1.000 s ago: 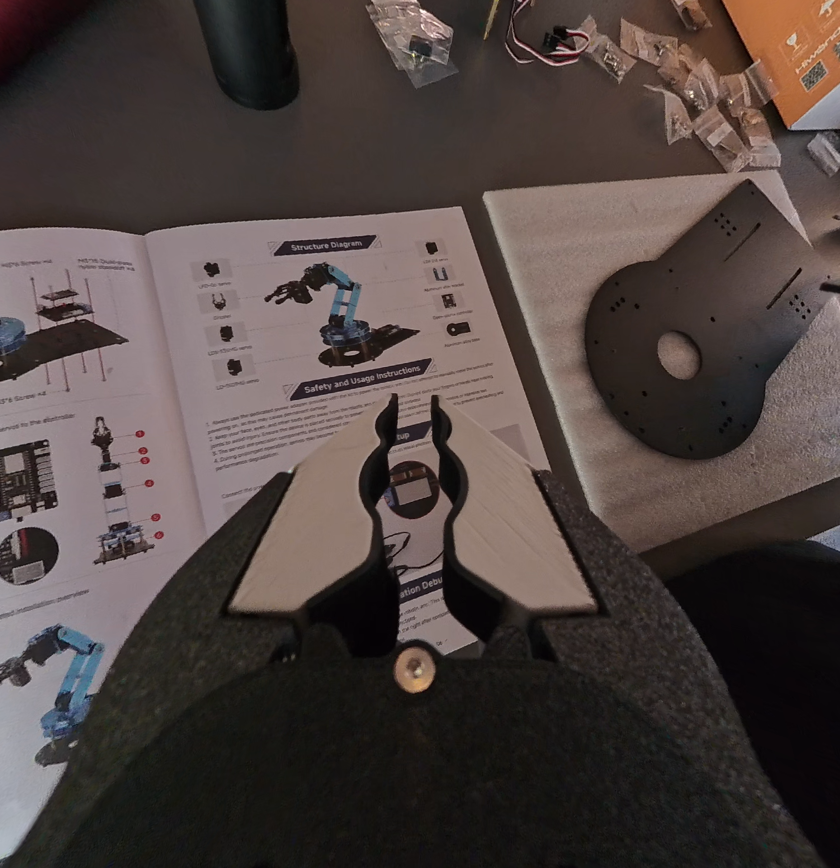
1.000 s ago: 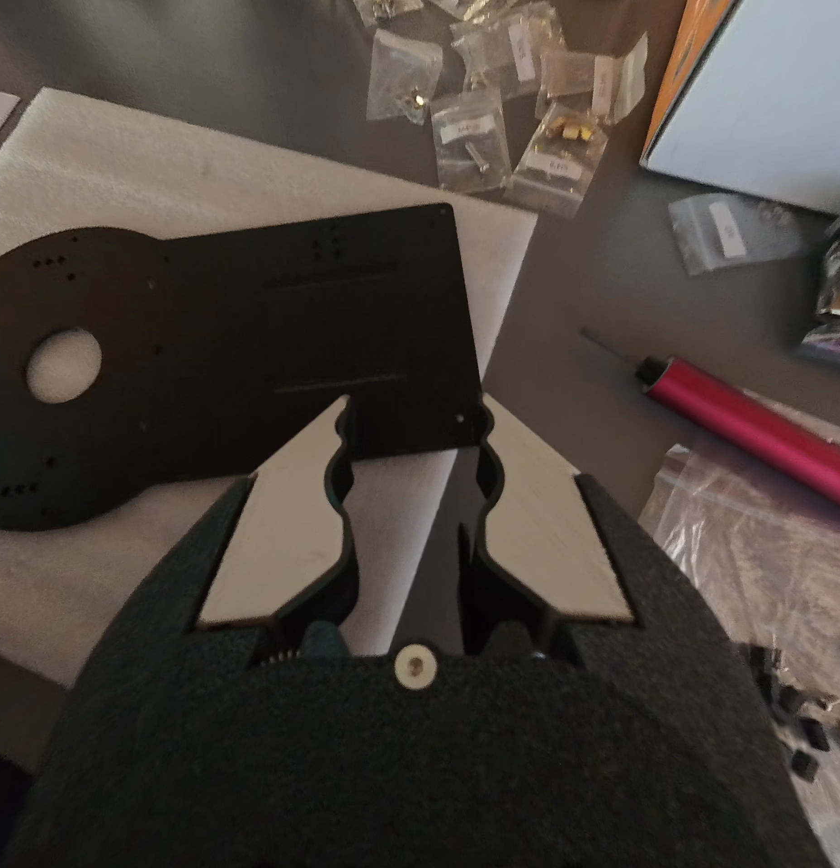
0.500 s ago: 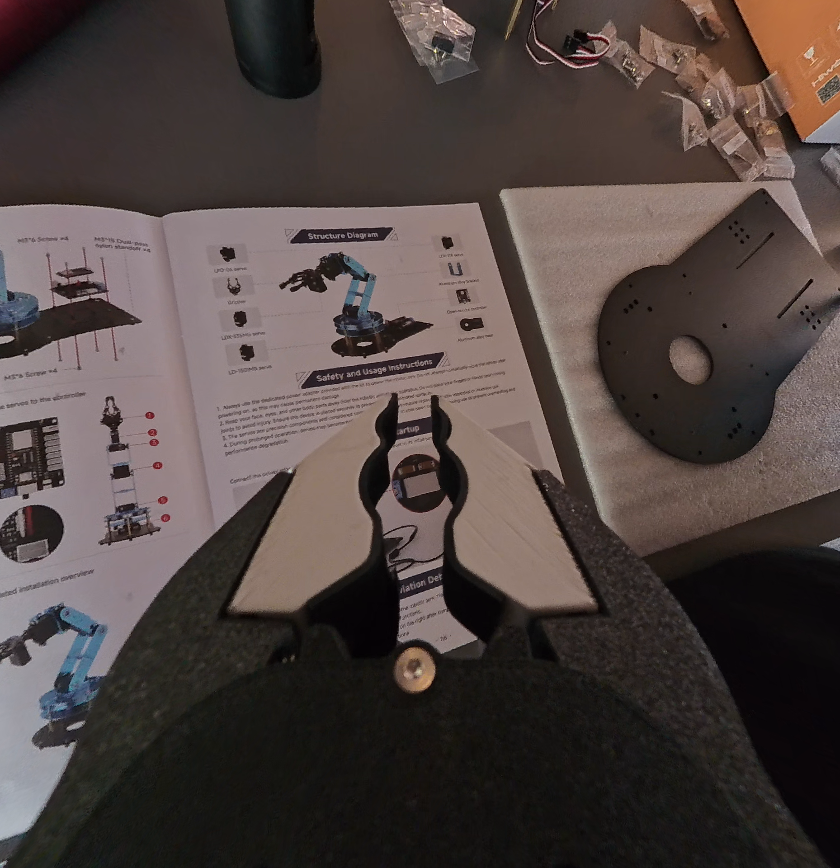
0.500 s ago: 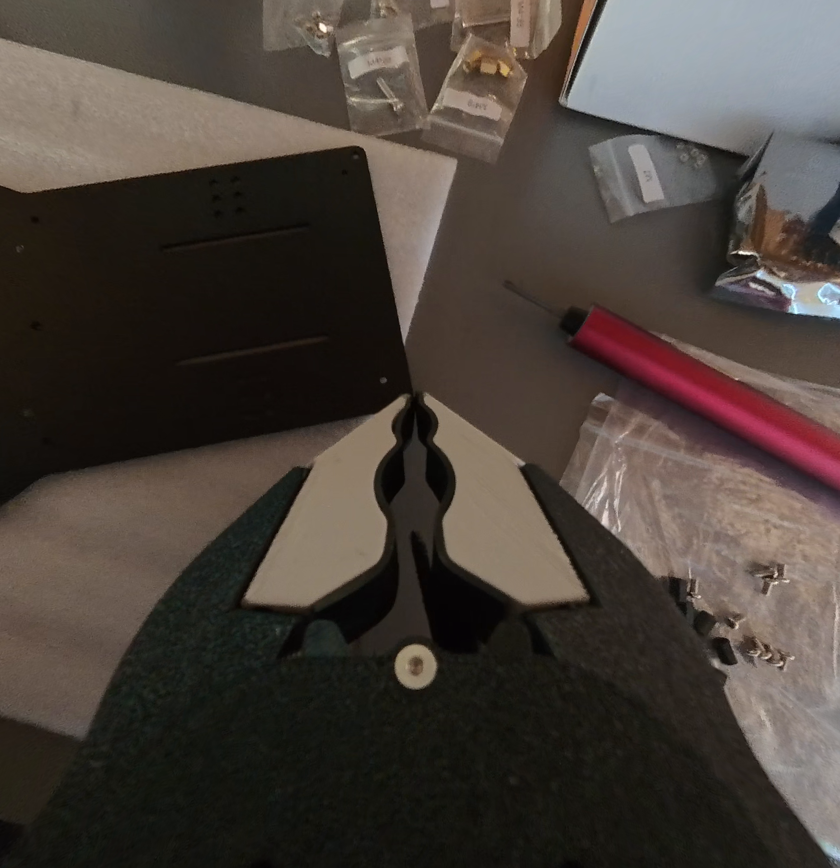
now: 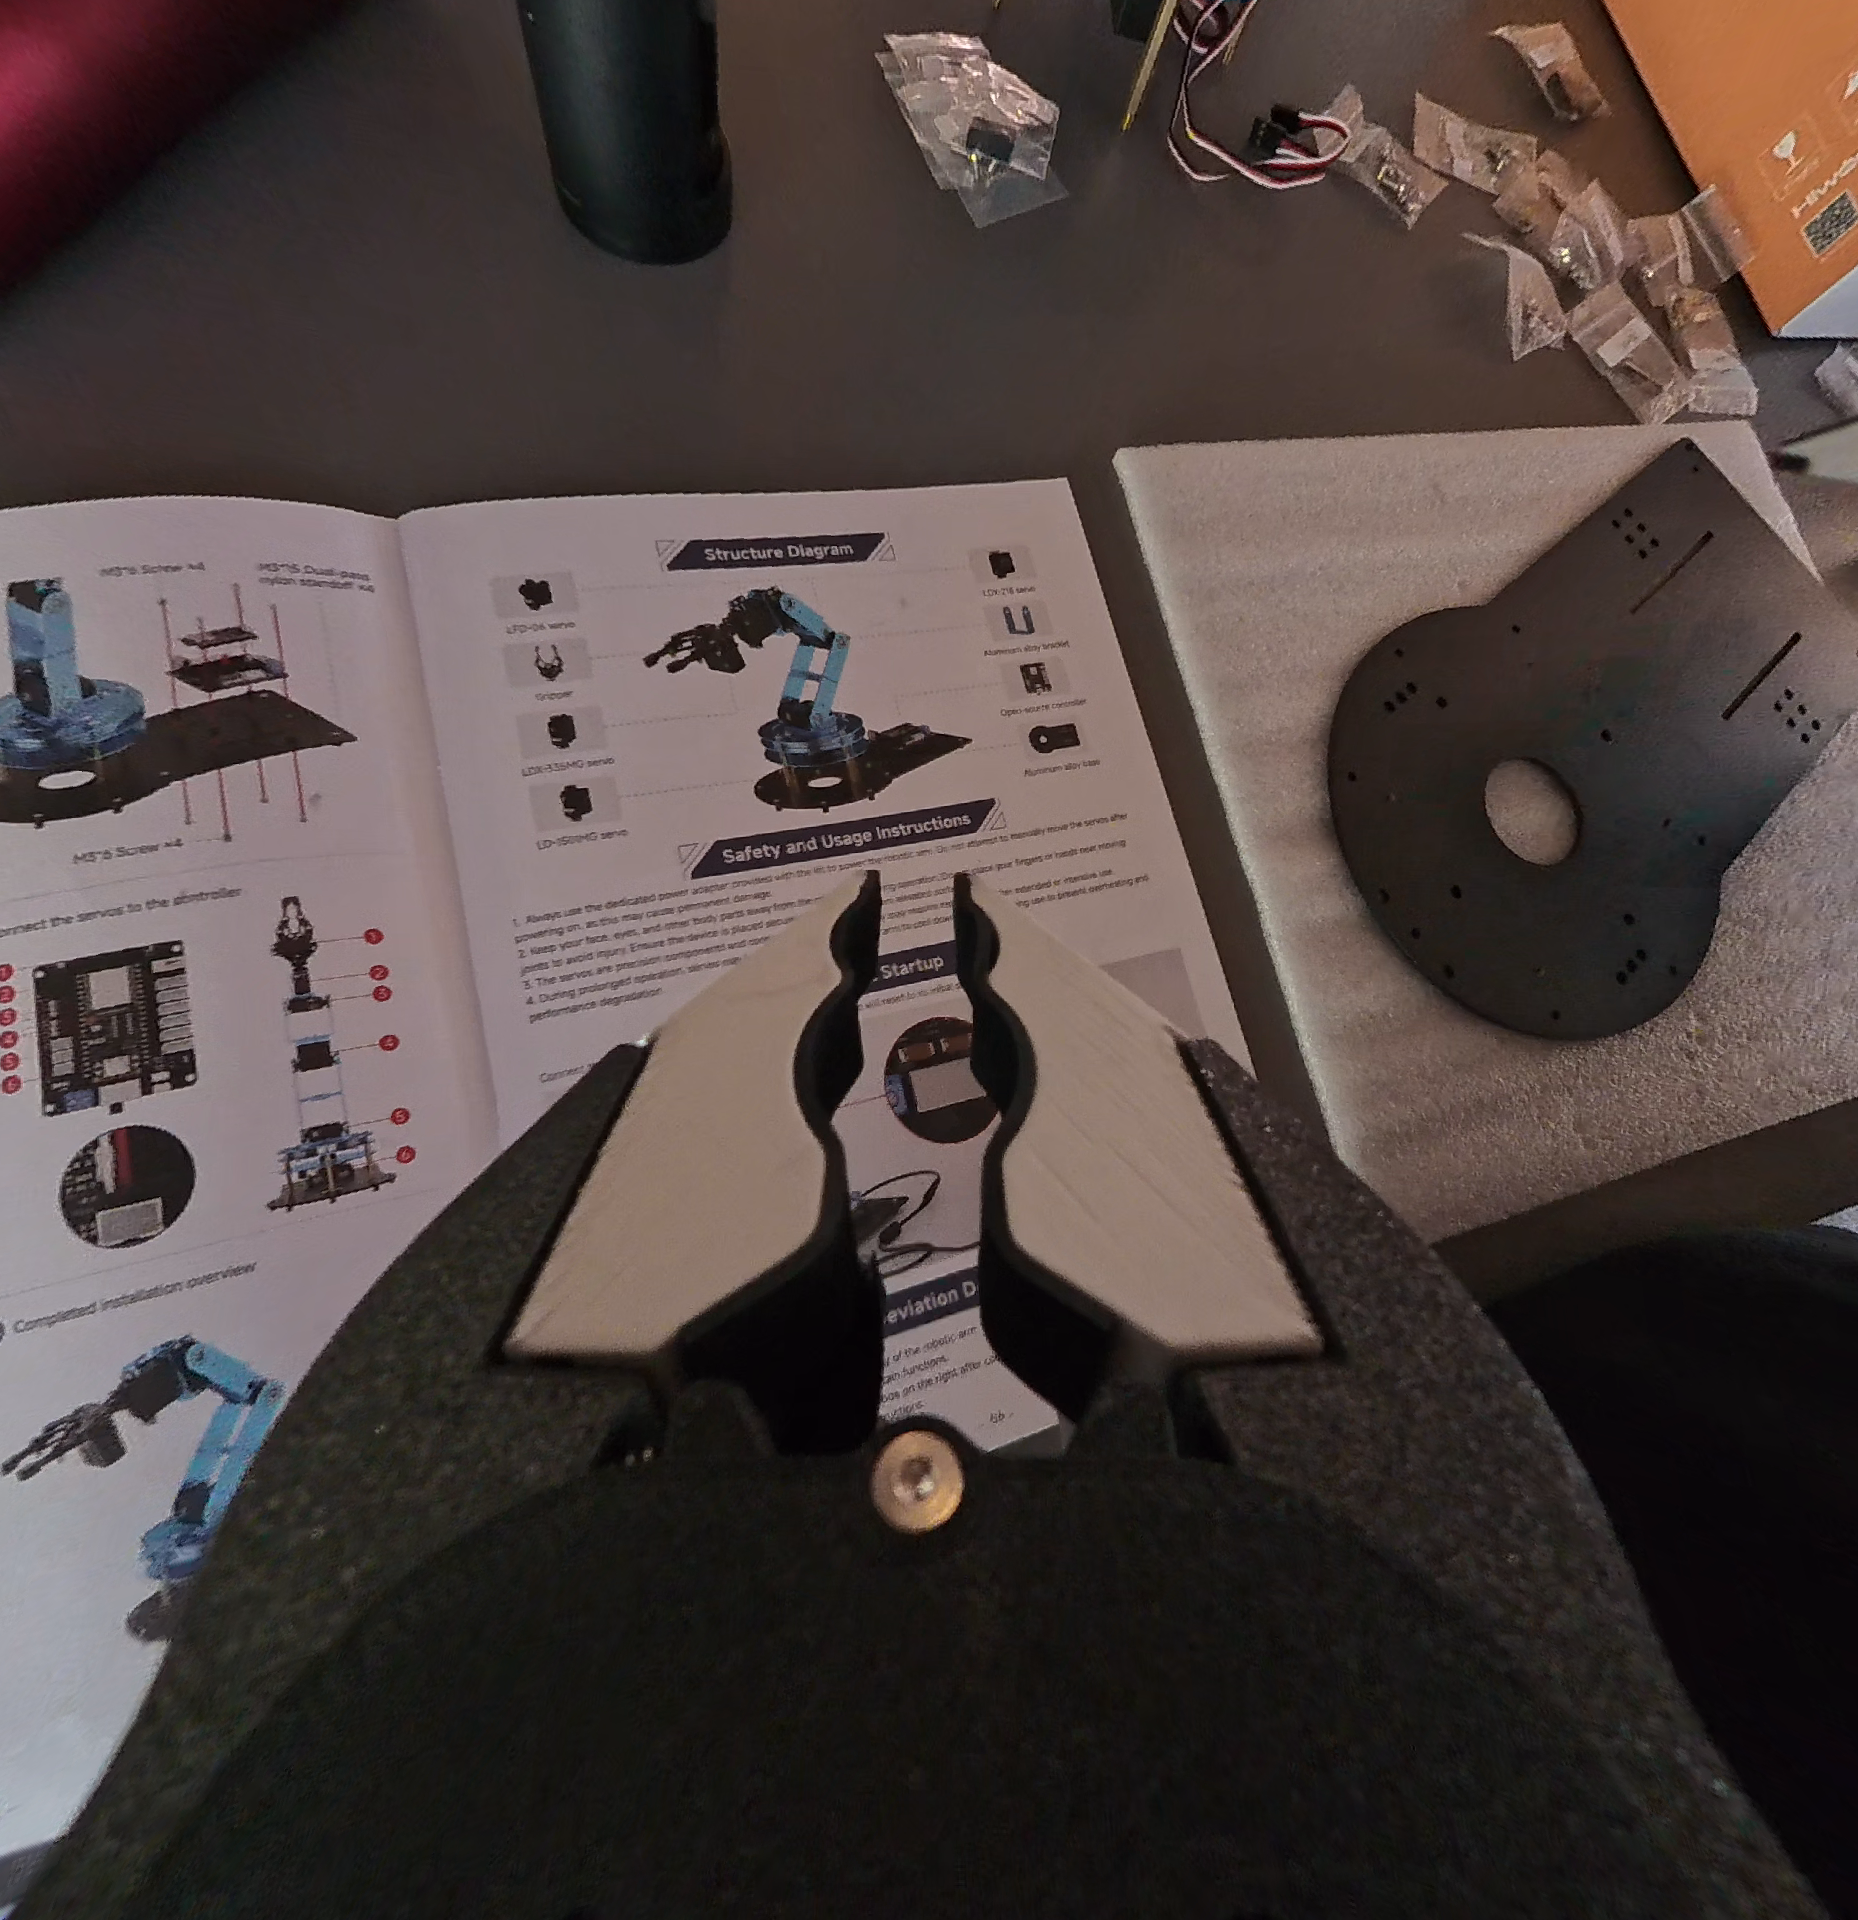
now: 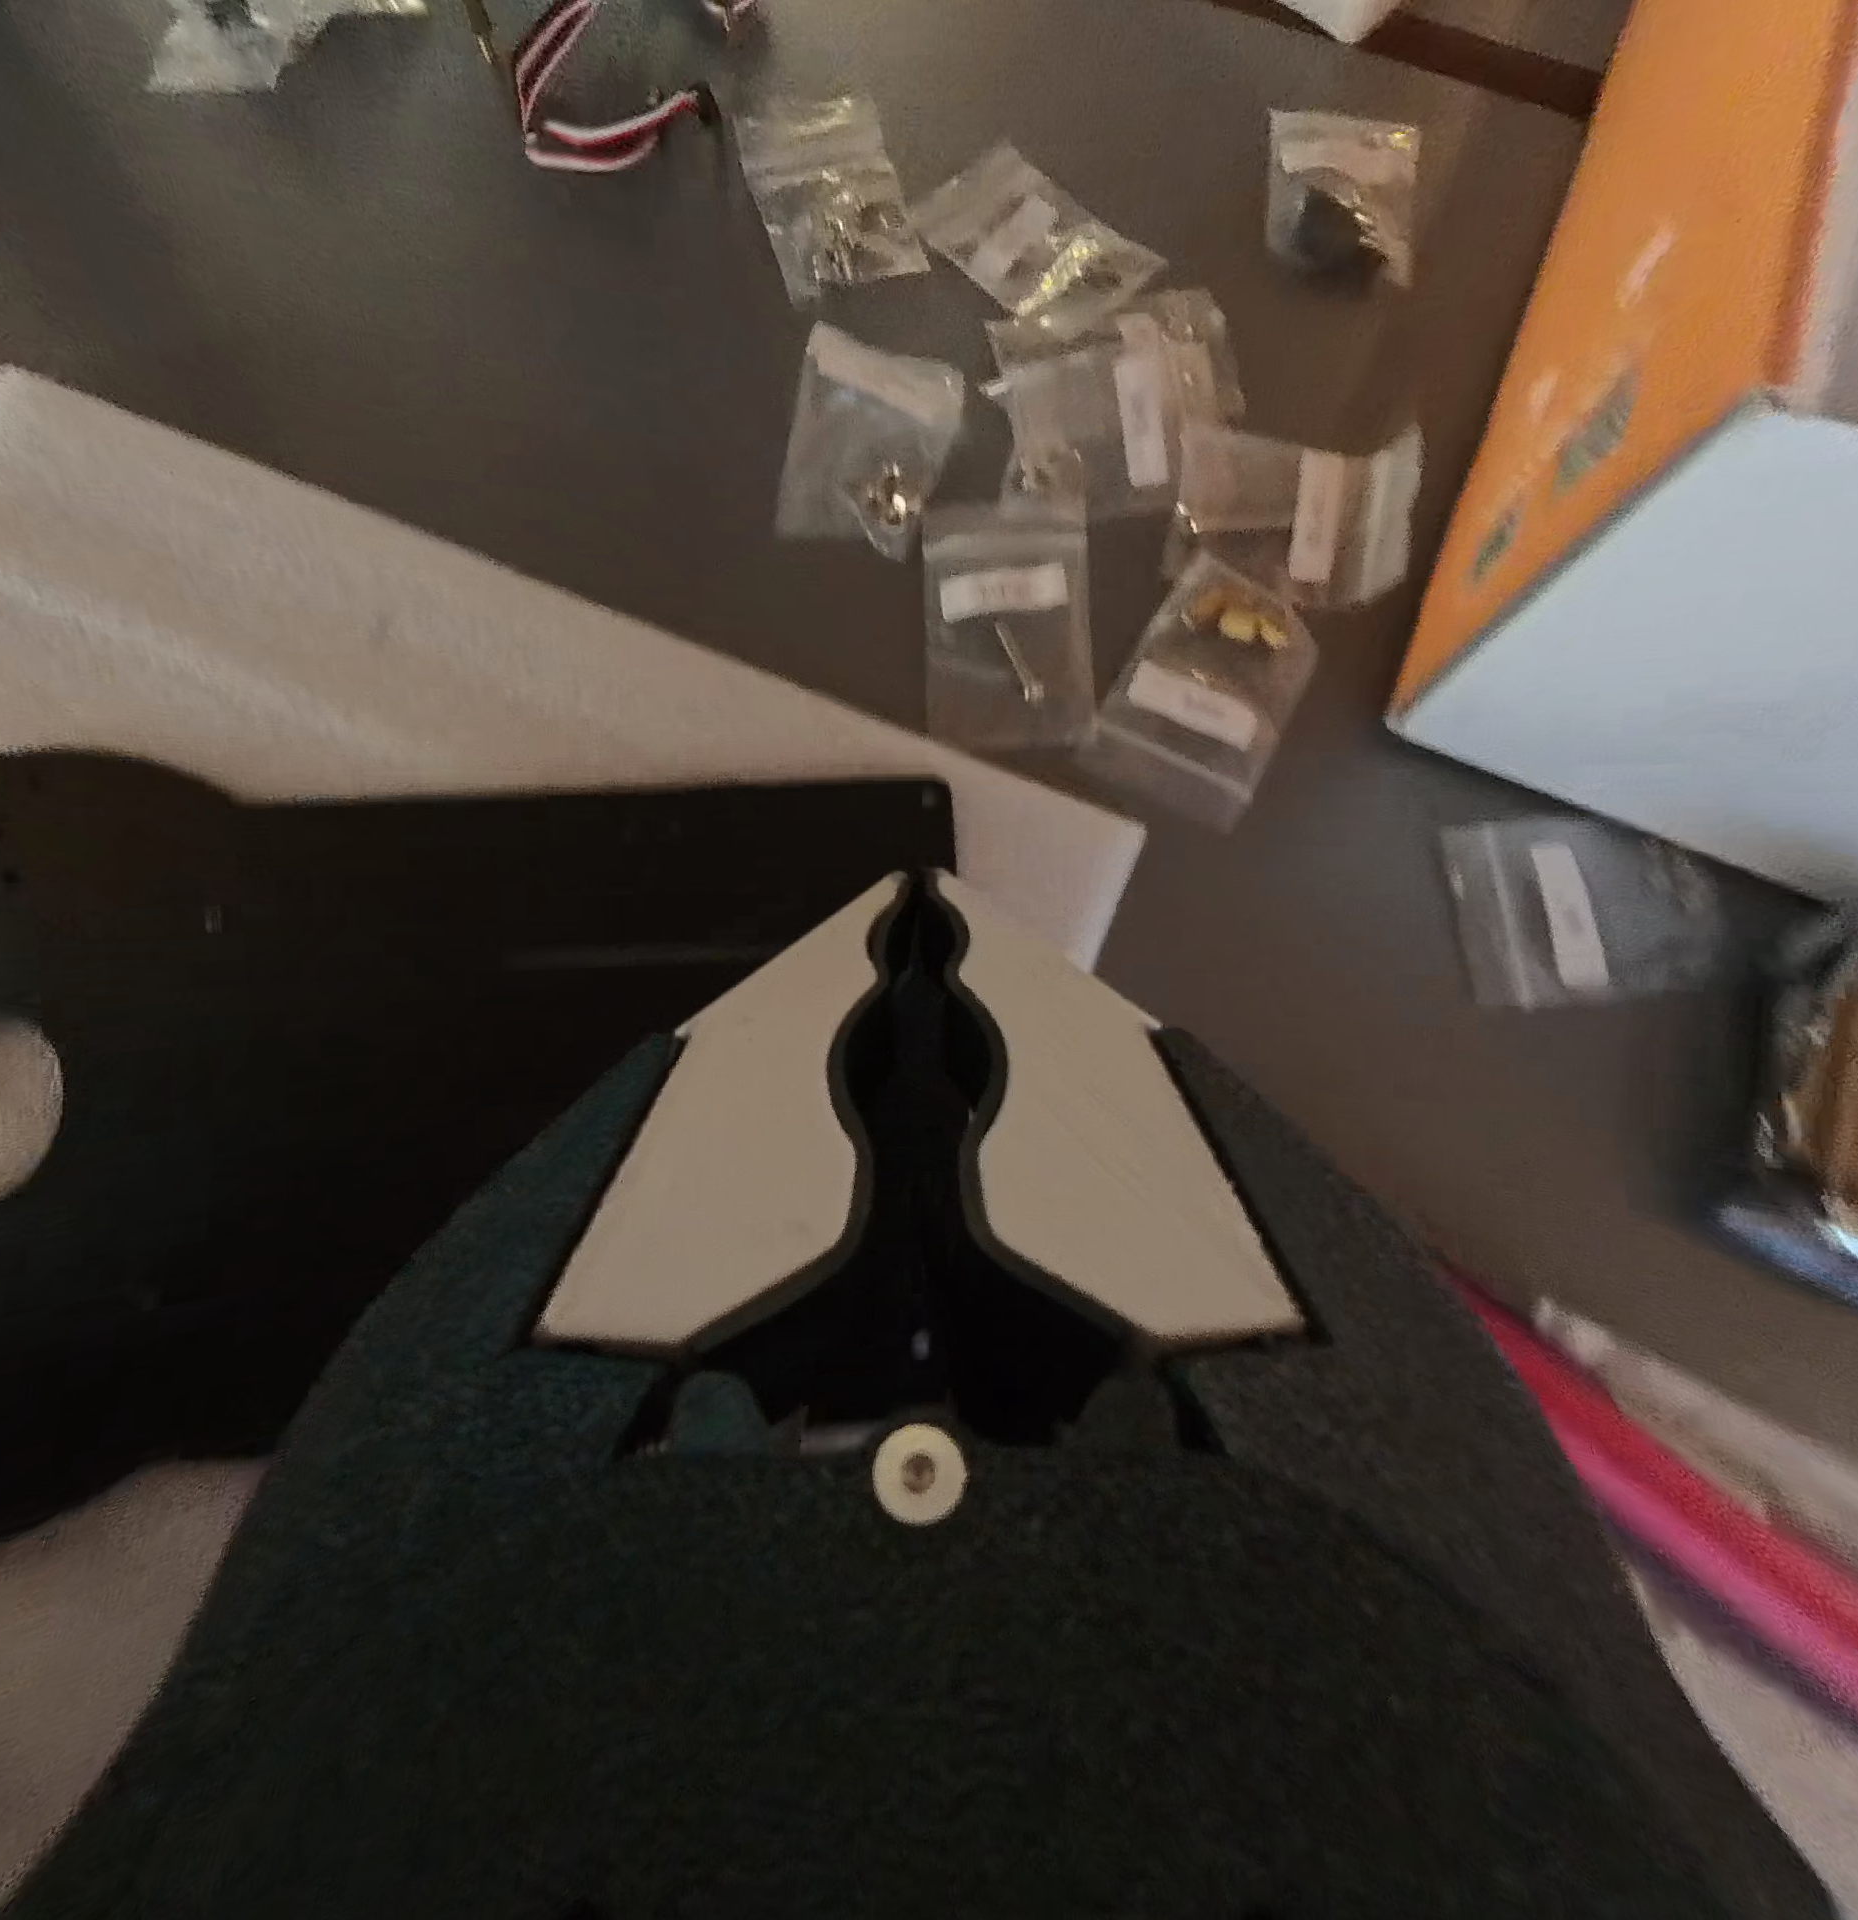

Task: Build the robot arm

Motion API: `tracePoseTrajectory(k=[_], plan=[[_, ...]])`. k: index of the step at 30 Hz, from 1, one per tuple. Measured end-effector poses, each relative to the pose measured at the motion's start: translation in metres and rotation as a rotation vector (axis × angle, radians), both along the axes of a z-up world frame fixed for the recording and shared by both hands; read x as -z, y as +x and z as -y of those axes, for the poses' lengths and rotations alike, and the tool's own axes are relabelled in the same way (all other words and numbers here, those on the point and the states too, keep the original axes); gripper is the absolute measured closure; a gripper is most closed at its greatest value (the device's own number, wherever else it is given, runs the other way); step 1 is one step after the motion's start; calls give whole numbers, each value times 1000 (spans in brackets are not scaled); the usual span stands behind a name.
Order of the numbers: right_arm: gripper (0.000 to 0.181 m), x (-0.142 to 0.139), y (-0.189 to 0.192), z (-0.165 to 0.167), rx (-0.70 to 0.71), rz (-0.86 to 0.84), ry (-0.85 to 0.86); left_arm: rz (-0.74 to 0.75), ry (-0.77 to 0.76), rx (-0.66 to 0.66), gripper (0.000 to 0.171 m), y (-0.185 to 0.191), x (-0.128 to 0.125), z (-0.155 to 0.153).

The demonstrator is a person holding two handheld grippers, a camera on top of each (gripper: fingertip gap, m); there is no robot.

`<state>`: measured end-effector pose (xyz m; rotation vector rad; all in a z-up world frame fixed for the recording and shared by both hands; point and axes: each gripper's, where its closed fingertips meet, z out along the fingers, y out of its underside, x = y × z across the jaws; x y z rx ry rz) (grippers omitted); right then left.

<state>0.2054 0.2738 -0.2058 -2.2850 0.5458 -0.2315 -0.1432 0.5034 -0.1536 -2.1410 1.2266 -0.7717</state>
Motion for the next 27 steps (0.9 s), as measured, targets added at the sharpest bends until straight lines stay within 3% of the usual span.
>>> tracePoseTrajectory(k=[4, 12, 14, 20, 27], plan=[[181, 9, 15, -23, -23, -34, -34, 4, 5, -28, 158, -8, -2, -4], [181, 17, 13, -23, -36, -26, -65, 7, -5, -88, 158, -22, -1, -10], [181, 11, -7, -33, -115, -15, -47, 1, -3, -86, 158, -22, 0, -9], [181, 6, -128, -66, -550, -90, 4, -1, -3, -88, 158, -22, 0, -8], [181, 10, -136, -80, -517, -51, -7, -3, -3, -87, 158, -25, 2, -8]])
